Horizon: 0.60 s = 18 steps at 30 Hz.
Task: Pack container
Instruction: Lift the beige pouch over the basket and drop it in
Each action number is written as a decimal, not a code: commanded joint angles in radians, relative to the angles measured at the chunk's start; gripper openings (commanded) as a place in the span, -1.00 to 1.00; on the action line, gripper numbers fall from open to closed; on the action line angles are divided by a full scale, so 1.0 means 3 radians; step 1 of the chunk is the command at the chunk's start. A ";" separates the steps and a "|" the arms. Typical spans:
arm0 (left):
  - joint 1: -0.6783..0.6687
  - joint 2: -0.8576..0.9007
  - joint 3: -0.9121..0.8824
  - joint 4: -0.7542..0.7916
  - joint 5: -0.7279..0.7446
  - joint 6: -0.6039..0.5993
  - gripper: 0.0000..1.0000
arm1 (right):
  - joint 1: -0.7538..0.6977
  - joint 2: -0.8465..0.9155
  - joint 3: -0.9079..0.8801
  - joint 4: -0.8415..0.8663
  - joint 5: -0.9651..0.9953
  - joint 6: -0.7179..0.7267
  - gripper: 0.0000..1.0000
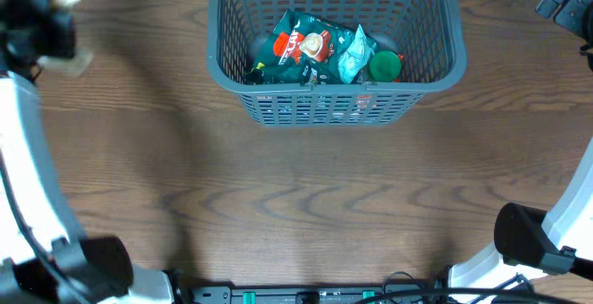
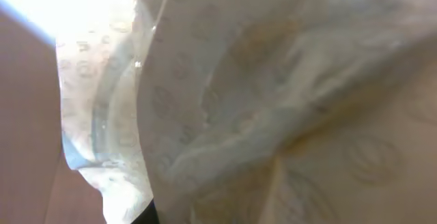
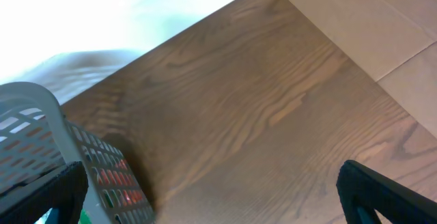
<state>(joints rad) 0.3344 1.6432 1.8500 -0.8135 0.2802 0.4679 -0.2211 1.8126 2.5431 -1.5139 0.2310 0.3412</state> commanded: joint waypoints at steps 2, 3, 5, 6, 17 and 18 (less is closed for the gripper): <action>-0.0585 -0.0256 0.0103 0.0287 0.0291 -0.0290 -0.89 | -0.0003 -0.0005 0.0001 -0.0005 0.0001 0.0046 0.98; -0.0758 -0.0295 0.0103 0.0412 0.0292 -0.0312 -0.89 | -0.0003 -0.0005 0.0001 -0.0005 0.0001 0.0046 0.98; -0.1086 -0.0323 0.0103 0.0637 0.0291 -0.0312 -0.88 | -0.0003 -0.0005 0.0001 -0.0005 0.0001 0.0046 0.98; -0.1232 -0.0322 0.0103 0.0732 0.0291 -0.0312 -0.89 | -0.0003 -0.0005 0.0001 -0.0005 0.0003 0.0046 0.98; -0.2338 0.0134 0.0103 0.1311 0.0289 -0.0309 -0.88 | -0.0003 -0.0005 0.0001 -0.0005 0.0001 0.0046 0.98; -0.2378 0.0191 0.0103 0.1308 0.0289 -0.0309 -0.89 | -0.0003 -0.0005 0.0001 -0.0005 0.0001 0.0046 0.98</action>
<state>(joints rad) -0.3511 1.6493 1.8698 -0.4244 0.3637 0.3885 -0.2211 1.8126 2.5431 -1.5139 0.2310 0.3416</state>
